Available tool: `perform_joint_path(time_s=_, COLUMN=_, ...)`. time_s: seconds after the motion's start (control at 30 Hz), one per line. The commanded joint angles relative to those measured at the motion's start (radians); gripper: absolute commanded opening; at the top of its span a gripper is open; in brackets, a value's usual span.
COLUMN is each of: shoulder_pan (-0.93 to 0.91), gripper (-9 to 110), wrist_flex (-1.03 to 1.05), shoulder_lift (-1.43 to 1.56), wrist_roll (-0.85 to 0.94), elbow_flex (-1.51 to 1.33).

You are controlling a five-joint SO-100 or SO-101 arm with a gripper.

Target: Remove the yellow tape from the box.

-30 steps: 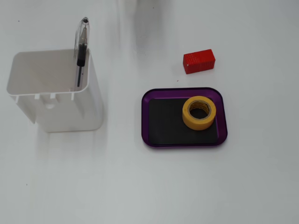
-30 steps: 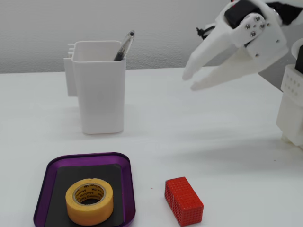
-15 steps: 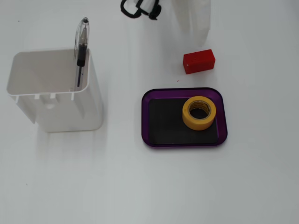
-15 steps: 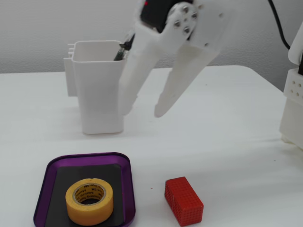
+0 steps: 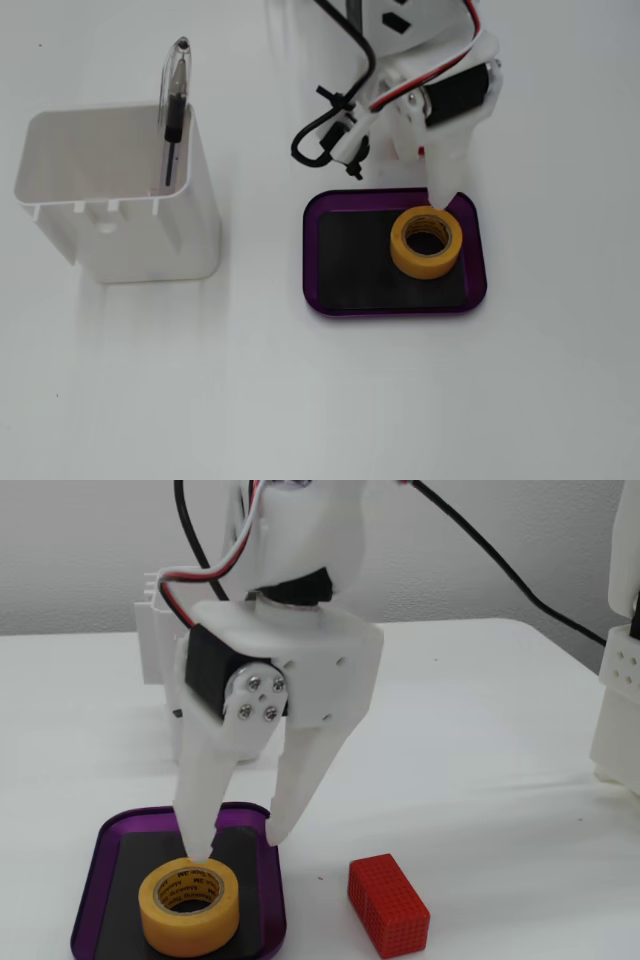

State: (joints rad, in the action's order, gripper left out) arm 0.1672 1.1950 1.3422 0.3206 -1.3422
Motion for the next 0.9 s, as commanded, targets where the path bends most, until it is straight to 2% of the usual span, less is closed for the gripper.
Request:
perform_joint_path(time_s=0.0, shoulder_pan=0.006, gripper=15, wrist_flex=-0.038, shoulder_lift=-0.006, wrist_roll=0.012, elbow_flex=0.046)
perform_joint_path(time_s=0.67, shoulder_pan=0.005, gripper=14, wrist_flex=-0.144, shoulder_lift=-0.146, wrist_roll=0.014, elbow_flex=0.032)
perform_joint_path(time_s=0.87, shoulder_pan=0.005, gripper=1, wrist_flex=-0.144, shoulder_lift=-0.152, wrist_roll=0.014, elbow_flex=0.043)
